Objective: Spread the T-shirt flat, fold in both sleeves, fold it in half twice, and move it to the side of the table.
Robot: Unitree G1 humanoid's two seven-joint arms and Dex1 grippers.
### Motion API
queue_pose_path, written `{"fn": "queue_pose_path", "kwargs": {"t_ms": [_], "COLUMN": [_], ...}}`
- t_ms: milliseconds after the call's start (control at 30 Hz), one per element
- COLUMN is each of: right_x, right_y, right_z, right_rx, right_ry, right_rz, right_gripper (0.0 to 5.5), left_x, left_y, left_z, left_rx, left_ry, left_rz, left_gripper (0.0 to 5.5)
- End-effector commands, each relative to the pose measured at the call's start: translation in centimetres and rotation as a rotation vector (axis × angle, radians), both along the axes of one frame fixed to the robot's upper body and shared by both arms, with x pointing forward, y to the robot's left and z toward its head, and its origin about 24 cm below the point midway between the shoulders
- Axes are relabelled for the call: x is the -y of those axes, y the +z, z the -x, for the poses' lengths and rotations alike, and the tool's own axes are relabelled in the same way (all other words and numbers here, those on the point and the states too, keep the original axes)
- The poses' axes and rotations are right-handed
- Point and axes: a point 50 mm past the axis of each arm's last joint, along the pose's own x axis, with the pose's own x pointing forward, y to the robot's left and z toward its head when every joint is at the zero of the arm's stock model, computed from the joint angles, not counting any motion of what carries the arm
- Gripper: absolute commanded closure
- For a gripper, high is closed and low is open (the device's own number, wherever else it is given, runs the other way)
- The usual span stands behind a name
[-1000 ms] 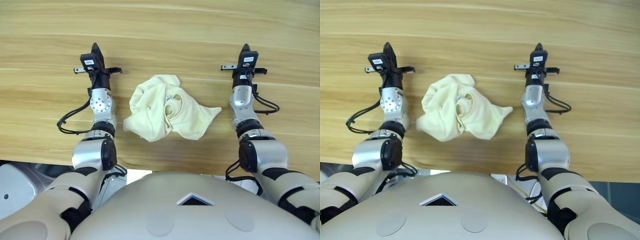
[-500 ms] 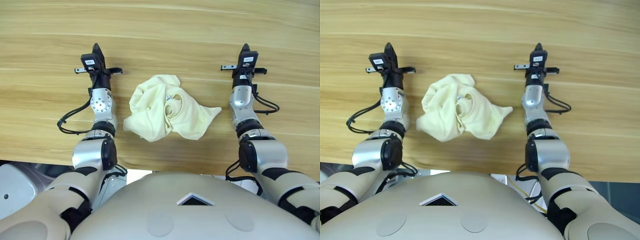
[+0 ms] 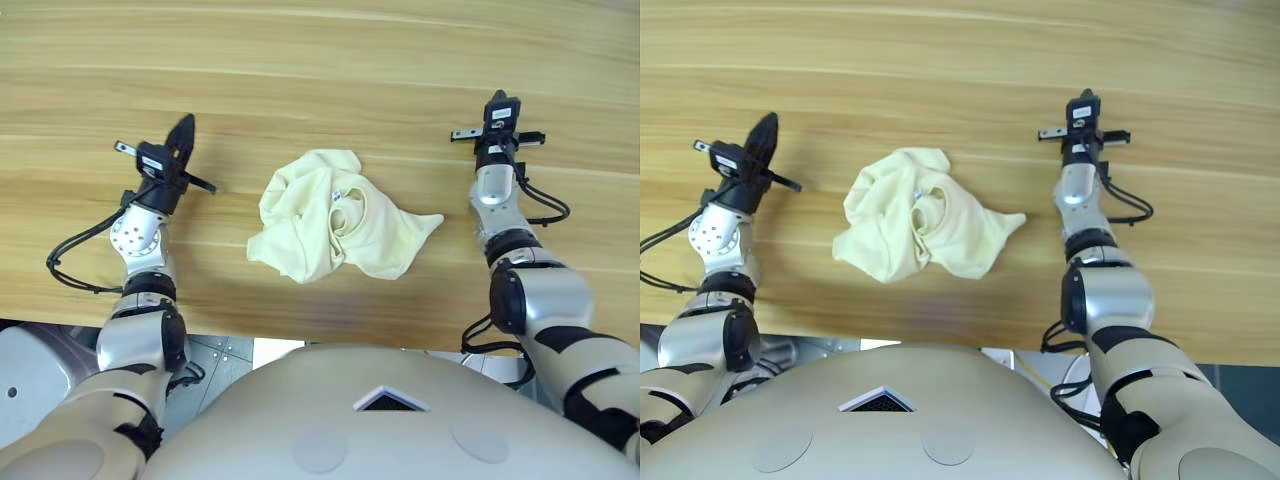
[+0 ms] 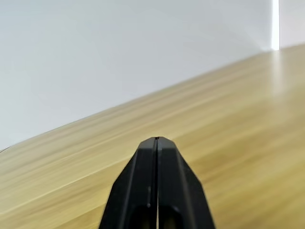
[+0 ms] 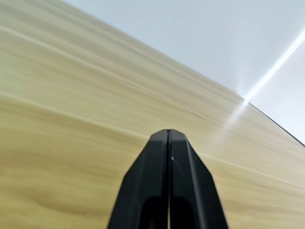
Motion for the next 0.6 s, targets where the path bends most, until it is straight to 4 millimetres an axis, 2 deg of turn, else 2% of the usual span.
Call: {"fn": "queue_pose_path", "kwargs": {"t_ms": [33,167,333,433,600], "right_x": [1.1,1.6,2.7,3.5,4.2], "right_y": [0.7,0.4,-0.4,-1.0,-1.8], "right_z": [-0.7,-0.5,0.2,0.8,1.7], "right_rx": [-0.026,-0.066,-0.129,-0.174,-0.225], "right_ry": [-0.026,-0.043,-0.091,-0.119,-0.158], "right_rz": [0.054,0.084,0.104,0.122,0.134], "right_gripper": [5.48,5.48,5.48,5.48,5.48], "left_x": [1.1,2.0,1.3,1.2,0.9], "left_y": [-0.7,-0.1,-0.1,-0.7,0.0], "left_z": [0.8,0.6,0.3,1.2,1.8], "left_rx": [-0.042,0.006,-0.006,-0.022,-0.01], "left_ry": [-0.196,-0.294,-0.157,-0.141,-0.179], "left_rz": [-0.244,-0.308,-0.164,-0.1,0.0], "left_gripper": [5.49,5.49,5.49,5.5,5.5]}}
